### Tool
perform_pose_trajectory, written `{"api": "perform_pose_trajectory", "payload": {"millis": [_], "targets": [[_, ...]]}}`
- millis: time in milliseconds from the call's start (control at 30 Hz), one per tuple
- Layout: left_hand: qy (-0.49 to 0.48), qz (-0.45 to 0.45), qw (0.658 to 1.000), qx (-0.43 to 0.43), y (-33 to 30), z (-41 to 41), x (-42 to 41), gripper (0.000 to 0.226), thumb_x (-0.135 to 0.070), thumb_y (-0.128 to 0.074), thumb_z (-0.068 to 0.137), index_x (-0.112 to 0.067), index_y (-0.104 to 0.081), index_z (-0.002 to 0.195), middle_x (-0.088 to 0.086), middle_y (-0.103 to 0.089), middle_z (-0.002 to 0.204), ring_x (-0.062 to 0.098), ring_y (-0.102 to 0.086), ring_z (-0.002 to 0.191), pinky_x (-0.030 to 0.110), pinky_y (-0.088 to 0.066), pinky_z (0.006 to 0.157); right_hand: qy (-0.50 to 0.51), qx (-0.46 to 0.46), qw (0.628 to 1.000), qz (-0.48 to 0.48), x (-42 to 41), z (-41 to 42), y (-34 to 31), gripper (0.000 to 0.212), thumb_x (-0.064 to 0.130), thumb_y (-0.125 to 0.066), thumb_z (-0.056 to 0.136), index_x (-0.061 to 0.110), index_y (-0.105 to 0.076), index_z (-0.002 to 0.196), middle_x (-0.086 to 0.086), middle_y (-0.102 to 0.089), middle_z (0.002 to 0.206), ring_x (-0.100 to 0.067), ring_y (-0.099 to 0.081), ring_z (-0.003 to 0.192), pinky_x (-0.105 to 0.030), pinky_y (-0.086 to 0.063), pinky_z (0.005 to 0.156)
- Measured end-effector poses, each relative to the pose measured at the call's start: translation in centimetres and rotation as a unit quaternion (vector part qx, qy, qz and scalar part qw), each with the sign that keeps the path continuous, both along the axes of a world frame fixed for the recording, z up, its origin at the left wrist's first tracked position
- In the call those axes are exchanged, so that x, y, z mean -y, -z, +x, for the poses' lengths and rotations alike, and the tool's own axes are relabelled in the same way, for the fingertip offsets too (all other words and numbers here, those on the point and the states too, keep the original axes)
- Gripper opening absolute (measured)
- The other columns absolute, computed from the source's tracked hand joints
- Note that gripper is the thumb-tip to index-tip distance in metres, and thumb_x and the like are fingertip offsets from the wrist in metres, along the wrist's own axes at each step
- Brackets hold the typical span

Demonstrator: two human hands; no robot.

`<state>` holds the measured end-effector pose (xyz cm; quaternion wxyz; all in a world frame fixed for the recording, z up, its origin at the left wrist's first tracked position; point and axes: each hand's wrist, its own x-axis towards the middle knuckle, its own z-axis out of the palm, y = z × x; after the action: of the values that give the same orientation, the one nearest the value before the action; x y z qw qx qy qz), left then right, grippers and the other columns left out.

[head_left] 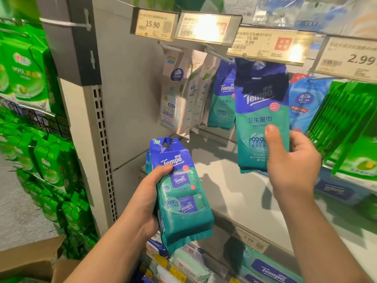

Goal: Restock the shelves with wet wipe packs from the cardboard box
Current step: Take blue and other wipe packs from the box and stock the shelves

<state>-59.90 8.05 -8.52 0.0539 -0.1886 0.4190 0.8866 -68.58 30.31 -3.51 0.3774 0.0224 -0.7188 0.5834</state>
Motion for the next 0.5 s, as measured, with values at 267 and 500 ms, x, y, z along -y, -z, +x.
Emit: {"api": "perform_pose_trajectory", "payload": {"millis": [267,500], "targets": [[0.0,0.0,1.0,0.009,0.1,-0.4,-0.2,0.035,-0.037,-0.074,0.084,-0.012,-0.068,0.108,0.014,-0.079,0.097,0.03,-0.076,0.072,0.041,-0.06,0.071,-0.011,-0.027,0.997,0.066,0.2,0.3,2.1,0.036,0.066,-0.068,0.077,0.033,-0.067,0.09,0.01,-0.073,0.086,-0.017,-0.071,0.08,-0.05,-0.059,0.075],[-0.012,-0.009,1.0,0.016,0.2,-0.6,-0.6,0.04,-0.038,-0.074,0.083,-0.012,-0.067,0.111,0.014,-0.079,0.098,0.029,-0.077,0.074,0.041,-0.06,0.073,-0.009,-0.087,0.994,0.064,0.5,0.2,0.2,0.034,0.061,-0.068,0.082,0.031,-0.068,0.099,0.017,-0.07,0.087,-0.01,-0.067,0.078,-0.044,-0.058,0.075]]}}
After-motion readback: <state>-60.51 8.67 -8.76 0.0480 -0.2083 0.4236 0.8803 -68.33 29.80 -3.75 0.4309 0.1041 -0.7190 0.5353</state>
